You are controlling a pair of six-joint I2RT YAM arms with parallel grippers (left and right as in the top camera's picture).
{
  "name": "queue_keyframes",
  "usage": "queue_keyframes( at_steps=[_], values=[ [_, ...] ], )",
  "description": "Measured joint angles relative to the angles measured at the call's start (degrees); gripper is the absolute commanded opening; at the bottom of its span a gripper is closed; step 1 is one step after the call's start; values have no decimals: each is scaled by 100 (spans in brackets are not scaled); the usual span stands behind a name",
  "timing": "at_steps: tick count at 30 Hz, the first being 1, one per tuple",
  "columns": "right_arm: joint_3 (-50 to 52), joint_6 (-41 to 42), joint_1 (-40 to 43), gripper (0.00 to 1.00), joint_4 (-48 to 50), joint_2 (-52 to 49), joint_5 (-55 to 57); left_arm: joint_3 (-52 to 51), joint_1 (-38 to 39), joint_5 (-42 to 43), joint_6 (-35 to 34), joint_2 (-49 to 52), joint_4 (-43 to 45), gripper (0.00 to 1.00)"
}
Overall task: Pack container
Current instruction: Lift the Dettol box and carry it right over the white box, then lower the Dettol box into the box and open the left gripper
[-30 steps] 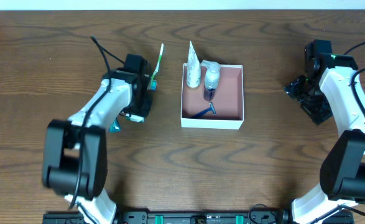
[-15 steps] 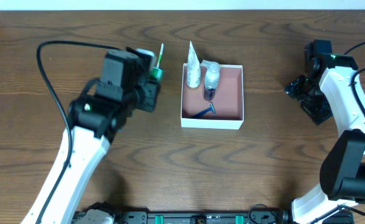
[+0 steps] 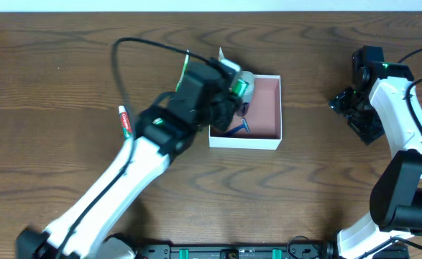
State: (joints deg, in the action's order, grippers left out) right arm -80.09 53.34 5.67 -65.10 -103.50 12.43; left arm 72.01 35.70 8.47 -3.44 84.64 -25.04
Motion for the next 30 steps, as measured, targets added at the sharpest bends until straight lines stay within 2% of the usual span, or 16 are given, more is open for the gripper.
queue_keyframes(
  at_steps=[9, 21, 23, 26, 29, 30],
  values=[
    [0, 0, 0, 99, -2, 0, 0, 0, 407, 20, -129, 1196, 588, 39],
    [0, 0, 0, 99, -2, 0, 0, 0, 448, 17, -256, 1694, 752, 42],
    [0, 0, 0, 99, -2, 0, 0, 0, 448, 15, -258, 1694, 754, 50],
    [0, 0, 0, 99, -2, 0, 0, 0, 448, 17, -269, 1694, 756, 52],
    [0, 0, 0, 99, 0, 0, 0, 0, 448, 17, -267, 1694, 763, 66],
    [0, 0, 0, 99, -2, 0, 0, 0, 448, 17, -262, 1694, 776, 67]
  ],
)
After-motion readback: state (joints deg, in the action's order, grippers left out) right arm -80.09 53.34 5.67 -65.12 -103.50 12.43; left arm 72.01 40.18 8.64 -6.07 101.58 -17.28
